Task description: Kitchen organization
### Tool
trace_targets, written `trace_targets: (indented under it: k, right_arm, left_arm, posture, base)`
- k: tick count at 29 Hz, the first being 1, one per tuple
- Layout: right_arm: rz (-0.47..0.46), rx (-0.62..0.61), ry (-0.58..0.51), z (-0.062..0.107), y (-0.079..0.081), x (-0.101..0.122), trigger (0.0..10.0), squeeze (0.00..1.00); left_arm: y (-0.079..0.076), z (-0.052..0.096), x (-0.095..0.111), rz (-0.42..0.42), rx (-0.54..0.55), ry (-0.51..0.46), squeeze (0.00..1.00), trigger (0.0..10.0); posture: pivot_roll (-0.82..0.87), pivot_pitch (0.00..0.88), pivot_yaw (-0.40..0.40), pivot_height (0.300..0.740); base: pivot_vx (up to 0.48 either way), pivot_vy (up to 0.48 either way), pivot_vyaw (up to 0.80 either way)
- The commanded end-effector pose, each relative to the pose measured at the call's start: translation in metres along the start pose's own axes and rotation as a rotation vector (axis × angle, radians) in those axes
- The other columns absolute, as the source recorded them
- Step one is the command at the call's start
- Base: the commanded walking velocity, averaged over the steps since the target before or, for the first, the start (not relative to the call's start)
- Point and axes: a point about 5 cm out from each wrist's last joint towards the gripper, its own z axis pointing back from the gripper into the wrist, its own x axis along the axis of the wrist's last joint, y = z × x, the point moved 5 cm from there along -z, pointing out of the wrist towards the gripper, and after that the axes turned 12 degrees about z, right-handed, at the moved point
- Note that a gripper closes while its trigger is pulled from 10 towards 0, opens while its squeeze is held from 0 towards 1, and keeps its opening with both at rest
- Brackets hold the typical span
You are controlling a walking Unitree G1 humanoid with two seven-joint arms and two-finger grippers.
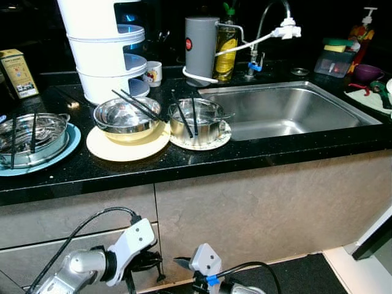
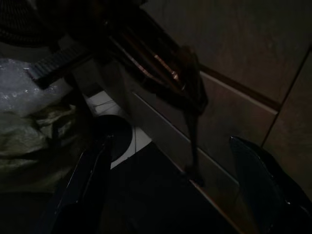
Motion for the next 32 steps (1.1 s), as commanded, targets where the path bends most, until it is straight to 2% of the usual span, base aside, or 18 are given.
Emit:
trace_targets:
  k: [1,6,7,20,21,32]
  right_arm:
    - [0.020,0.015,0.031,0.000,0.002,-0.006,10.0,0.00]
    - [0.027,0.019,0.052,-0.003,0.000,-0.010,10.0,0.00]
    - [0.017,0.017,0.050,-0.005,-0.002,-0.010,10.0,0.00]
    - [-0.044,0.031,0.040,-0.009,-0.004,-0.009,10.0,0.00]
    - [-0.057,0.033,0.034,-0.009,-0.004,-0.008,0.0,0.00]
    - [-0.075,0.049,0.012,-0.009,-0.004,-0.006,0.0,0.00]
  left_arm:
    - [-0.007,-0.003,0.002,0.014,-0.052,-0.006,0.00,0.0]
    - [-0.012,-0.005,0.009,0.037,-0.093,-0.046,0.00,0.0]
    - [-0.015,-0.005,0.019,0.062,-0.117,-0.091,0.00,0.0]
    - [-0.014,-0.002,0.022,0.077,-0.137,-0.108,0.00,0.0]
    - [-0.014,-0.002,0.023,0.079,-0.137,-0.110,0.00,0.0]
    - [-0.013,-0.001,0.023,0.083,-0.140,-0.108,0.00,0.0]
  posture:
    - [-0.06,0.076,-0.003,0.740]
    - [-0.06,0.080,-0.003,0.740]
    - [-0.05,0.082,-0.005,0.740]
    - [-0.04,0.085,-0.010,0.740]
    - [-0.04,0.085,-0.010,0.740]
    - [-0.04,0.085,-0.007,0.740]
  base:
    - [0.000,0.000,0.00]
    - [0.000,0.000,0.00]
    - [0.000,0.000,0.00]
    - [0.000,0.000,0.00]
    - [0.000,0.000,0.00]
    - [0.000,0.000,0.00]
